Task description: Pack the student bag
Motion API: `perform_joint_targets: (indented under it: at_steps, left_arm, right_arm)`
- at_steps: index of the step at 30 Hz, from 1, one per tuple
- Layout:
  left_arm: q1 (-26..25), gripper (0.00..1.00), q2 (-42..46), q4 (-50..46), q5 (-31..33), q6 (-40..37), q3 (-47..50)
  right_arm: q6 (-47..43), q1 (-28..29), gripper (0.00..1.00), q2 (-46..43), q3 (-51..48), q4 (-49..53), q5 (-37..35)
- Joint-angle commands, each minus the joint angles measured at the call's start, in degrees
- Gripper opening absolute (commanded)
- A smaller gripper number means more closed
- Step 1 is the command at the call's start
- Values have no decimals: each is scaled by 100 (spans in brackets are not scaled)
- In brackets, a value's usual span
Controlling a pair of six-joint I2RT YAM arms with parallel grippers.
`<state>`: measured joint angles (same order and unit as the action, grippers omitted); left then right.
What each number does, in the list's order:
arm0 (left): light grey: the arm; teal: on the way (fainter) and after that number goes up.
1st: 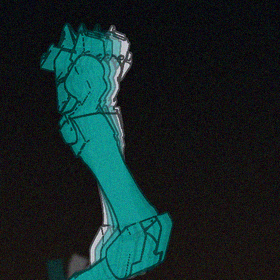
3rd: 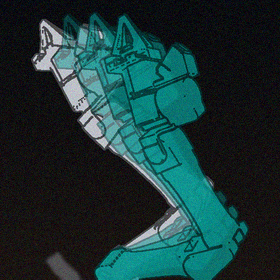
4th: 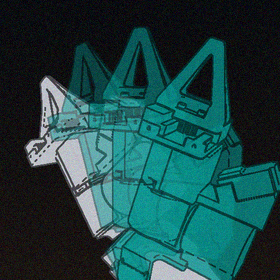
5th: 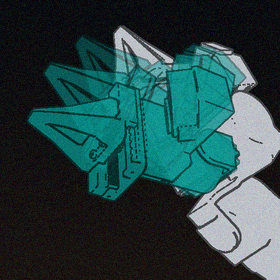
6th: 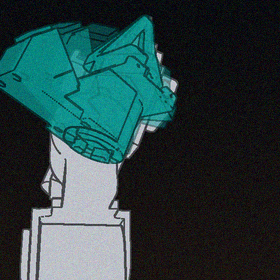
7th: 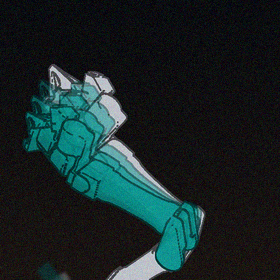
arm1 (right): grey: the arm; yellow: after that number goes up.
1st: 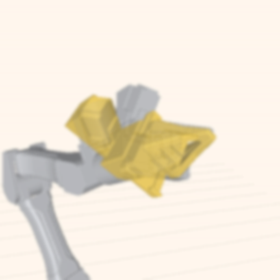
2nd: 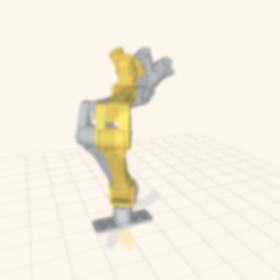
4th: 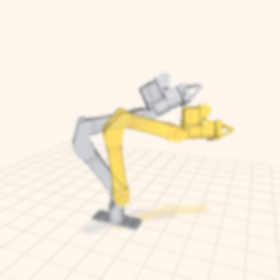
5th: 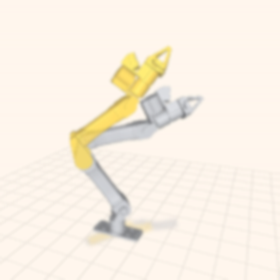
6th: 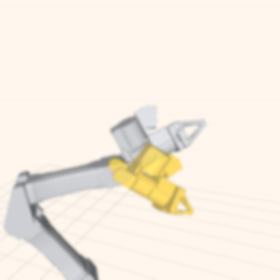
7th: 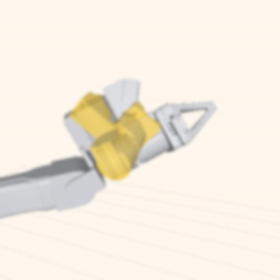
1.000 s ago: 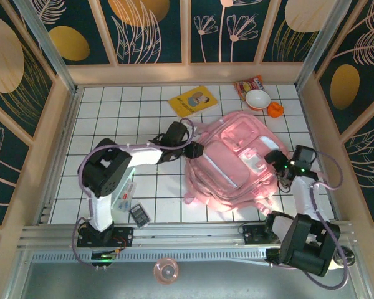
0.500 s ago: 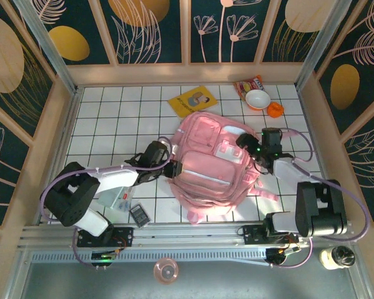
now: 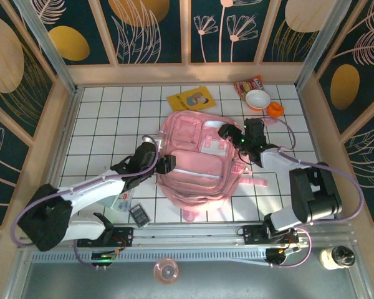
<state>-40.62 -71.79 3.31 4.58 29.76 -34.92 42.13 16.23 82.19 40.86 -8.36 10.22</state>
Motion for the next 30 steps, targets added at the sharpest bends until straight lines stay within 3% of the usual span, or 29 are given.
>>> perform_joint_targets:
  at_steps: [1,4,7,11,17,26,30]
  left_arm:
    - [-30,69,529,-328,302,-1096,-283]
    - [-30,67,978,-353,-113,-2680,-220]
    - [-38,65,1158,-430,-1226,-4217,-149]
    - [-103,60,707,-786,-2617,-5807,-280]
    - [-744,63,-265,-1055,-2252,-7429,-614]
    - [-985,68,-1012,-501,-2231,-7599,-739]
    - [-1049,67,-1296,-28,-1623,-7334,-644]
  right_arm:
    - [-221,-164,99,-873,75,503,-306]
    - [-338,-409,99,-1592,-162,1010,-144]
    - [-221,-644,98,-2269,-522,1337,242]
    - [197,-724,96,-2931,-959,1622,815]
    - [803,-623,93,-3555,-1617,1587,1167]
    - [827,-402,90,-3570,-1694,1824,1314]
    - [772,-384,89,-3548,-1622,1899,1584]
